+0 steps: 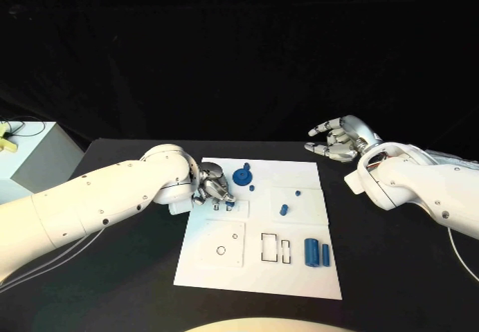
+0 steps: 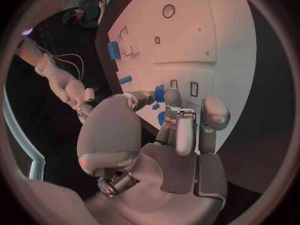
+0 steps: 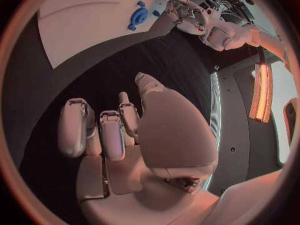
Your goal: Assemble the parts on the task board
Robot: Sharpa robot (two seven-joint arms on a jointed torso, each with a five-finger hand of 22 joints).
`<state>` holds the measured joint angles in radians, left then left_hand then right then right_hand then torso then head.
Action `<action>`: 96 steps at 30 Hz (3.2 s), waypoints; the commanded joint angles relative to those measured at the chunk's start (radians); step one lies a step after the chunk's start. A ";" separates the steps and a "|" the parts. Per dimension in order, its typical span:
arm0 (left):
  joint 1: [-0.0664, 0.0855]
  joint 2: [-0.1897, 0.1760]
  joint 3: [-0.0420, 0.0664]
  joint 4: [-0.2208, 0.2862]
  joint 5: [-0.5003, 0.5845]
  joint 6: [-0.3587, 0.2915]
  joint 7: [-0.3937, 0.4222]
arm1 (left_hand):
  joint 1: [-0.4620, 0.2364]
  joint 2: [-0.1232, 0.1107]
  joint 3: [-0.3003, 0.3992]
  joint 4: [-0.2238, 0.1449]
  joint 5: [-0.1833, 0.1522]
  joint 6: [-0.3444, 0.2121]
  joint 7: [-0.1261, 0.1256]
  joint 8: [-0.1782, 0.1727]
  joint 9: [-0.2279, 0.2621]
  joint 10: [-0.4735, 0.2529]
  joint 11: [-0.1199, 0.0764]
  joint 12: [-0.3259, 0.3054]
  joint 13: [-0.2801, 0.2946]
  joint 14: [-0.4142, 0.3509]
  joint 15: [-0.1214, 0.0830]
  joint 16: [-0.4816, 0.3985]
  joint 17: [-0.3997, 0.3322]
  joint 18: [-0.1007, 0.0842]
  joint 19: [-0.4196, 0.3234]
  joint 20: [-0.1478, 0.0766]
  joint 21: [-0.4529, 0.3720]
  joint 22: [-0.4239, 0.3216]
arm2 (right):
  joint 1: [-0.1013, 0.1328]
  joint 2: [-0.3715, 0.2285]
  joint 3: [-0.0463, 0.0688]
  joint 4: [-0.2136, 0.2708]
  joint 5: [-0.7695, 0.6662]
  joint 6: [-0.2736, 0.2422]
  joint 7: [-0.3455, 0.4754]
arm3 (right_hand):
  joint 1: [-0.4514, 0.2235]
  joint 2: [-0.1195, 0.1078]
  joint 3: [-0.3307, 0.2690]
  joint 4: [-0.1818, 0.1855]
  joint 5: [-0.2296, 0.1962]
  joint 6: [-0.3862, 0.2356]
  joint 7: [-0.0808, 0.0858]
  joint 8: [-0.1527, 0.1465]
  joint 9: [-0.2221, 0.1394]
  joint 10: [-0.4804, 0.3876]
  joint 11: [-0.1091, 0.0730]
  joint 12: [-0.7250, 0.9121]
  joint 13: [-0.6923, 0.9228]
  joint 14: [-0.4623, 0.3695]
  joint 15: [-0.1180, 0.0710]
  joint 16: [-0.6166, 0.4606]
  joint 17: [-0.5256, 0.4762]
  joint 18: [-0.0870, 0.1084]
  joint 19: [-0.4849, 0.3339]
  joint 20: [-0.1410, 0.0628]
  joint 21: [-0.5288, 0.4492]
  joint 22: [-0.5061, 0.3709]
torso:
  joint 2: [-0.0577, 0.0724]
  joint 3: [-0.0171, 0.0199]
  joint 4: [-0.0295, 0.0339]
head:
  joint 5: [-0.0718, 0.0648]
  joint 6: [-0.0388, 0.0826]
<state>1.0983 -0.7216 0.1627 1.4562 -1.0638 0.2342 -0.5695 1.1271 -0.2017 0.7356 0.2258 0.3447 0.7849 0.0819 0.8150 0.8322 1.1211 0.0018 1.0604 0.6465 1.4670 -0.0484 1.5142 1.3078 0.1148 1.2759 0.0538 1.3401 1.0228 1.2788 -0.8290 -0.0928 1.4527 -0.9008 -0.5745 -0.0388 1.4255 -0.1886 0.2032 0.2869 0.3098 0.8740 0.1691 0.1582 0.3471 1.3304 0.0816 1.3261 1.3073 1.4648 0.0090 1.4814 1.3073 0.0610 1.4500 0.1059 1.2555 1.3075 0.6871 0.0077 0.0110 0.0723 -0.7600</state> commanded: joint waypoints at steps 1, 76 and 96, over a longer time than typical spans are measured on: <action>0.000 0.003 -0.001 0.003 -0.069 0.005 -0.016 | -0.002 0.006 0.216 -0.221 0.004 0.008 -0.004 0.004 0.009 0.007 -0.001 0.007 0.001 0.051 -0.009 0.003 0.131 -0.006 0.004 0.000 0.004 0.001 | -0.002 0.001 0.000 -0.001 -0.009 0.011 0.003 | -0.011 0.002 0.004 -0.001 0.000 -0.005 0.002 0.002 0.001 -0.005 0.003 -0.003 0.031 0.062 -0.004 0.000 0.111 0.012 -0.005 -0.001 -0.004 0.028 | 0.001 0.0001 0.0010 | 0.002 -0.004; -0.003 0.006 -0.035 0.019 -0.104 -0.017 -0.042 | -0.009 0.003 0.225 -0.224 0.011 0.017 -0.008 0.004 0.010 0.019 -0.004 0.010 0.005 0.056 -0.012 0.007 0.140 -0.009 0.015 -0.003 0.013 0.018 | -0.016 0.023 -0.004 -0.051 0.151 -0.032 0.157 | -0.074 -0.057 0.227 -0.050 0.012 -0.050 0.052 0.078 0.016 -0.353 0.067 -0.930 -1.042 -0.346 0.079 -1.195 -0.774 0.122 -0.350 0.087 -1.158 -0.930 | 0.002 -0.0030 0.0001 | 0.011 -0.040; -0.003 0.010 -0.035 0.019 -0.103 0.007 -0.036 | -0.011 0.002 0.228 -0.225 0.011 0.018 -0.009 0.003 0.010 0.018 -0.005 0.007 0.001 0.057 -0.013 0.007 0.140 -0.010 0.016 -0.003 0.014 0.021 | -0.018 0.022 -0.004 -0.053 0.151 -0.022 0.149 | -0.077 -0.057 0.225 -0.052 0.012 -0.053 0.053 0.078 0.015 -0.354 0.068 -0.931 -1.050 -0.345 0.080 -1.203 -0.778 0.122 -0.349 0.088 -1.163 -0.939 | 0.001 -0.0034 0.0003 | 0.010 -0.040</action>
<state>1.0964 -0.7140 0.1284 1.4731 -1.1655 0.2154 -0.6119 1.1191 -0.2097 0.7359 0.2255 0.3494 0.7943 0.0724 0.8149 0.8416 1.1387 -0.0016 1.0681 0.6478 1.4668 -0.0554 1.5173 1.3075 0.1153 1.2864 0.0503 1.3507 1.0422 1.2613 -0.8071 -0.0974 1.4000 -0.7486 -0.6077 0.1030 1.3619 -0.2461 0.4291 0.2425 0.3158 0.8286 0.2106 0.2320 0.3630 0.9699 0.1462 0.4002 0.2594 1.1128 0.0891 0.2846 0.5307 0.1707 1.0964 0.1952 0.0981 0.3697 0.6887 0.0048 0.0106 0.0823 -0.8009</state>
